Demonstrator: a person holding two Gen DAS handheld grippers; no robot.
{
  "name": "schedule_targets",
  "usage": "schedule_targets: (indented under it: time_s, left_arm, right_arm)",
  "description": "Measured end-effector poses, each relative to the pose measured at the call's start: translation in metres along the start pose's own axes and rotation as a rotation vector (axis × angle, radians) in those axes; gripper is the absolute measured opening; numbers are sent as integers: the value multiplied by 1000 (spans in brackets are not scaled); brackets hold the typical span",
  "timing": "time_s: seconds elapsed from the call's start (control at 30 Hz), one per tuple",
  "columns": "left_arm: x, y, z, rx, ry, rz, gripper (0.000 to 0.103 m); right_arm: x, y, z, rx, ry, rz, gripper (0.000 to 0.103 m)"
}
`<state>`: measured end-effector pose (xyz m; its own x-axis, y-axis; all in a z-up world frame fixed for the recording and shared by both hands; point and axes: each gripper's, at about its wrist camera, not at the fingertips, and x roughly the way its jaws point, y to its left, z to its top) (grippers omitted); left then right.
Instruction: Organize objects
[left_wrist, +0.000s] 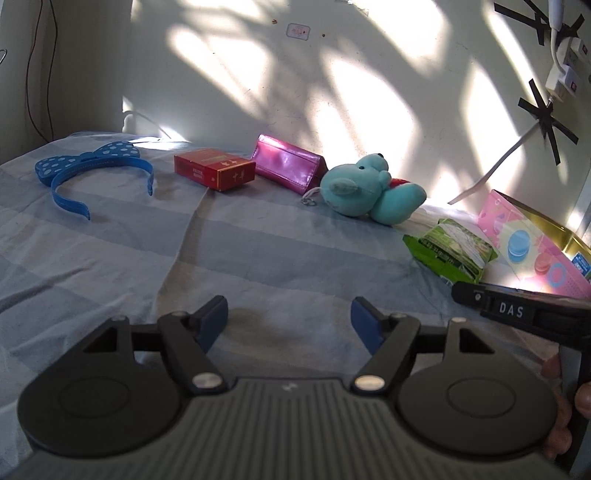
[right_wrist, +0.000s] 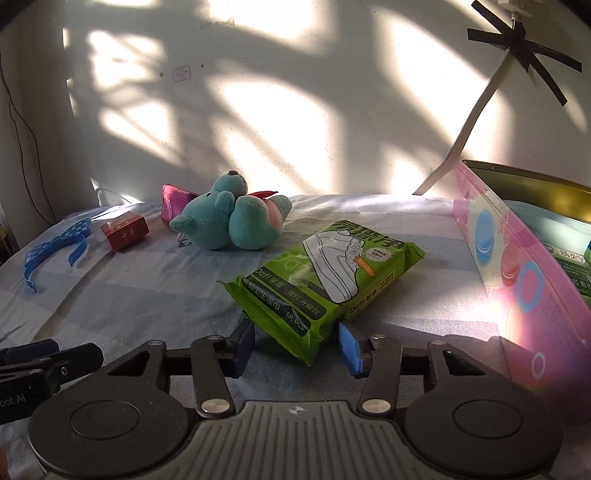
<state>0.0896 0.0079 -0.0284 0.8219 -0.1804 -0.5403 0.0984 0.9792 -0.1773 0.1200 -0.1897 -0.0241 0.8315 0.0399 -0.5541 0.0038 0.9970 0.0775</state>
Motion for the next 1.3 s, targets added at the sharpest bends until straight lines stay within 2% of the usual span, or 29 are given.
schedule_targets:
  time_s: [0.27, 0.5, 0.6, 0.63, 0.7, 0.83, 0.93, 1.03, 1.13, 1.2, 1.27, 1.3]
  left_arm:
    - [-1, 0, 0, -3, -1, -5, 77]
    - [-2, 4, 0, -26, -5, -24, 77]
    - [-3, 9, 0, -53, -8, -46, 78]
    - [-3, 11, 0, -63, -10, -52, 78]
    - [-4, 14, 0, -82, -12, -62, 78]
    - [-14, 18, -1, -118, -1, -26, 78]
    - [-33, 17, -2, -143, 33, -82, 77]
    - [-46, 2, -5, -97, 67, -133, 76]
    - [-40, -11, -10, -87, 146, -208, 72]
    - [-31, -16, -13, -94, 182, -231, 69]
    - [-29, -19, -14, -76, 156, -219, 66]
    - [-27, -17, -13, -78, 157, -219, 59]
  right_arm:
    - [-18, -2, -8, -5, -6, 50, 3]
    - [-66, 29, -44, -101, 31, 189, 3]
    - [-88, 38, -54, -149, 46, 266, 9]
    - [-95, 35, -55, -133, 42, 298, 14]
    - [-105, 24, -51, -100, 14, 305, 19]
    - [-109, -11, -29, 8, -75, 222, 34]
    - [-87, -37, -11, 118, -83, 182, 34]
    - [-57, -51, 0, 206, -37, 206, 34]
    - [-31, -61, 1, 311, 40, 293, 35]
    - [-21, -64, -7, 370, 78, 349, 36]
    - [-27, -62, -14, 381, 73, 369, 27]
    - [-35, -60, -16, 379, 65, 376, 17]
